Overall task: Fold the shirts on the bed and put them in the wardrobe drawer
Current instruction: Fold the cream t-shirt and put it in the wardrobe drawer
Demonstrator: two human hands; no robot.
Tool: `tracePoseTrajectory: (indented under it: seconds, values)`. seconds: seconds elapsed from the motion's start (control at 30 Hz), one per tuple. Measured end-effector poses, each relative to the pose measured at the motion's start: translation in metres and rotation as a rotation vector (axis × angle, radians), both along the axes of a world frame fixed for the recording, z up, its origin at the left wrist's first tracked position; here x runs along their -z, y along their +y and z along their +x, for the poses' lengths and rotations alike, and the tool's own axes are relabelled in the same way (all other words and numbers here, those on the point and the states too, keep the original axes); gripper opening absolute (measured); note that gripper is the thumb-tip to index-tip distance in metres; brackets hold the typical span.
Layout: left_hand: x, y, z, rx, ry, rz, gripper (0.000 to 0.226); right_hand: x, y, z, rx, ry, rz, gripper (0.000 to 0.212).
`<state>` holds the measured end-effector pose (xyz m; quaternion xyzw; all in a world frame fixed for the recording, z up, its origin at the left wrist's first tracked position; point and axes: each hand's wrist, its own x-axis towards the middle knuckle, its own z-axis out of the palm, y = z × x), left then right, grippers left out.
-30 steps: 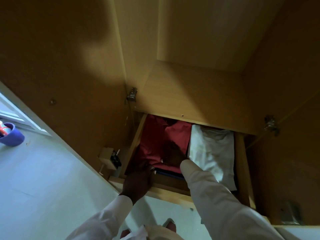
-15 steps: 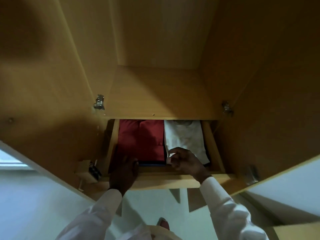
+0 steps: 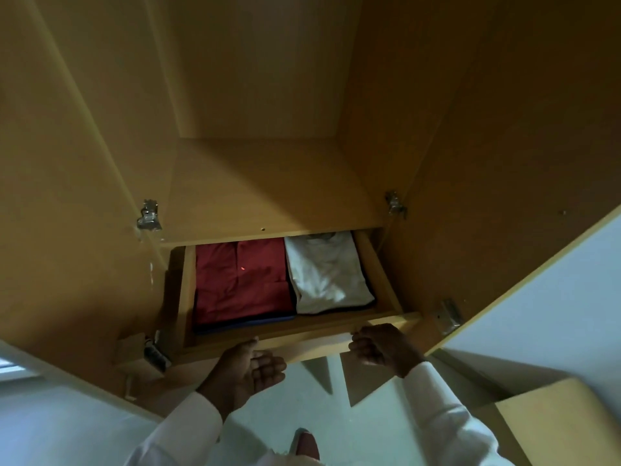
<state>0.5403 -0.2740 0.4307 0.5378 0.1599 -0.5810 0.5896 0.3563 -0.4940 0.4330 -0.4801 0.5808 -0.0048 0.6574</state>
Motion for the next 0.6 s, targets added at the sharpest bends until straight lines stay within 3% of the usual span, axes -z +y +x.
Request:
tracePoseTrajectory:
  seconds: [0.2,0.6]
  values:
    - [0.006,-0.009,0.004,-0.011,-0.093,-0.016,0.031,0.005,-0.009,0.012,0.022,-0.048,-0.018,0.027]
    - [0.004,-0.073,0.050,-0.223,-0.229,0.013,0.031,-0.011,-0.047,0.076,0.015,-0.125,-0.016,0.022]
